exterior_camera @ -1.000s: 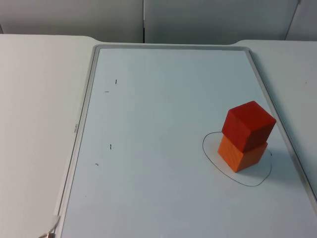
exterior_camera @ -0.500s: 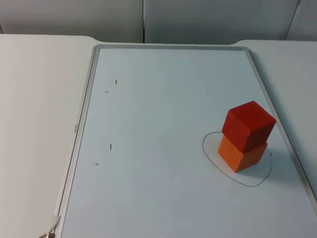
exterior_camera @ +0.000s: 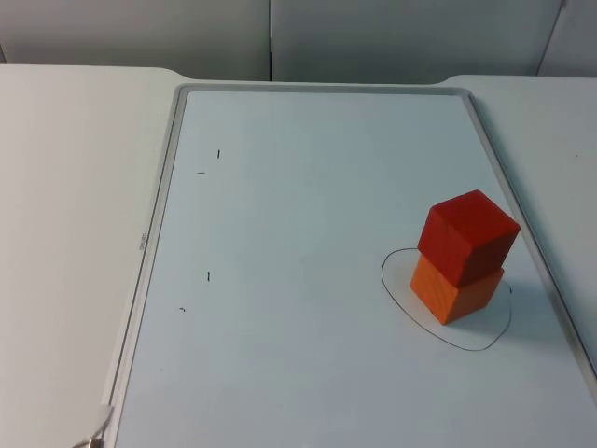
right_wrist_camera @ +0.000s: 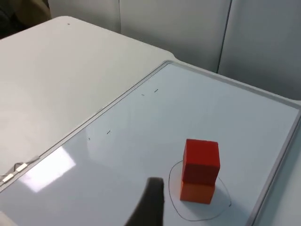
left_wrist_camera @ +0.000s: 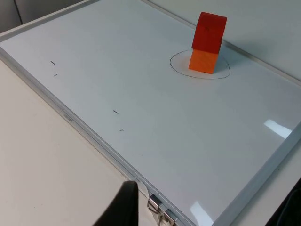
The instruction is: Pick up one cube with the left hand and another cube with the right hand. First place the cube in the right hand at the target position, then stack the cube in the left hand on top.
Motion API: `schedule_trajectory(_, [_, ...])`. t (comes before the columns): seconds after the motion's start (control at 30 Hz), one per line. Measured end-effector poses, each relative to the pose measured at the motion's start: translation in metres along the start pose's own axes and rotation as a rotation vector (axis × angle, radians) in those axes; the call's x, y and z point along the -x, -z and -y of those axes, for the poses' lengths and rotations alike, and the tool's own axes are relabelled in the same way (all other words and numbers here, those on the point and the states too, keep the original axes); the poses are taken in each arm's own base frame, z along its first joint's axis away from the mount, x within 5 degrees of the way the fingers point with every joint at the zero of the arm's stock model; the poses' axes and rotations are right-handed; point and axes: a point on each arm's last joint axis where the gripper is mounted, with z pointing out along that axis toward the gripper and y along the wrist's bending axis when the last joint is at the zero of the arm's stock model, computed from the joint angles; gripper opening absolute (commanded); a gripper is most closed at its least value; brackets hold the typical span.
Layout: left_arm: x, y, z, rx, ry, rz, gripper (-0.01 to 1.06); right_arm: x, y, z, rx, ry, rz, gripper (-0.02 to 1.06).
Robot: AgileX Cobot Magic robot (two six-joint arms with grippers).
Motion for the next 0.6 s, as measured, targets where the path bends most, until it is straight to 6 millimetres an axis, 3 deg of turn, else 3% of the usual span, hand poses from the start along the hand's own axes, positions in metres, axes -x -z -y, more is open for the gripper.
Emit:
schedule_trajectory(0.13, [0.0,0.0,0.0,0.0,-0.027,0.0,1.05,-0.02,-0.007,-0.002,0.002,-0.038,0.0,0.8])
schedule_trajectory(0.6, [0.0,0.0,0.0,0.0,-0.048,0.0,1.05,-0.022,-0.001,-0.005,0.023,-0.071,0.068,0.8])
